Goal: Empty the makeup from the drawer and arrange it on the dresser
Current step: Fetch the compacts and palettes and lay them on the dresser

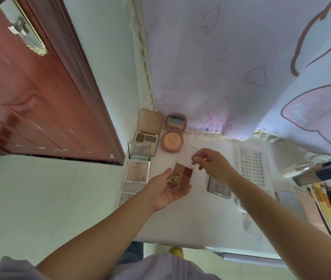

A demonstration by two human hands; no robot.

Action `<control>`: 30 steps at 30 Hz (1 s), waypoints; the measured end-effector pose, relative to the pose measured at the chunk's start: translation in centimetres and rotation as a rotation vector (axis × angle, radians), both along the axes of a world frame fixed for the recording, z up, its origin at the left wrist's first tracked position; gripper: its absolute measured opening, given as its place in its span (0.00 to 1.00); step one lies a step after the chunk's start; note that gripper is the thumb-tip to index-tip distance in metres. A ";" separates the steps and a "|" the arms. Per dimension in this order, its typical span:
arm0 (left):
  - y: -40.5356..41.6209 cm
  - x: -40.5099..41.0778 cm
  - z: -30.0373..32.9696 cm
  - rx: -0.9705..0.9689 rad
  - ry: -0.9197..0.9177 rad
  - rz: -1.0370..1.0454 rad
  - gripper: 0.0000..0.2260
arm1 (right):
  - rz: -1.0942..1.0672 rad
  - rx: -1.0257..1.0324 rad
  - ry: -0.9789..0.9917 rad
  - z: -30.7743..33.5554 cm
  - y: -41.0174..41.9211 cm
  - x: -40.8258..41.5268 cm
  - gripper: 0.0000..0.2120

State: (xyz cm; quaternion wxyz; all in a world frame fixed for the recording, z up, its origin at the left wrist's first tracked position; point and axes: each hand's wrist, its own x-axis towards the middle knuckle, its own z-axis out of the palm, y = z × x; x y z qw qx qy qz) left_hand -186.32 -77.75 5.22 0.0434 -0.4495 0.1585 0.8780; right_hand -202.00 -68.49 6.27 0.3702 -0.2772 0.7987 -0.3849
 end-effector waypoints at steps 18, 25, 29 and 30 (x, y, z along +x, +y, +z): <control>-3.0 -1.8 -1.5 -0.088 -0.238 0.293 0.05 | 0.077 0.081 0.354 -5.3 -6.9 0.5 0.05; -2.0 -1.7 -1.3 -0.287 -0.251 0.192 0.15 | 0.012 0.060 0.314 -4.3 -5.2 -0.6 0.10; 0.1 -2.8 -0.9 -0.829 -0.173 -0.105 0.13 | -0.034 0.116 0.344 -2.3 -0.6 -2.8 0.06; 0.9 -3.5 -0.9 -0.873 -0.132 -0.191 0.14 | -0.016 0.165 0.380 -2.0 1.0 -3.2 0.07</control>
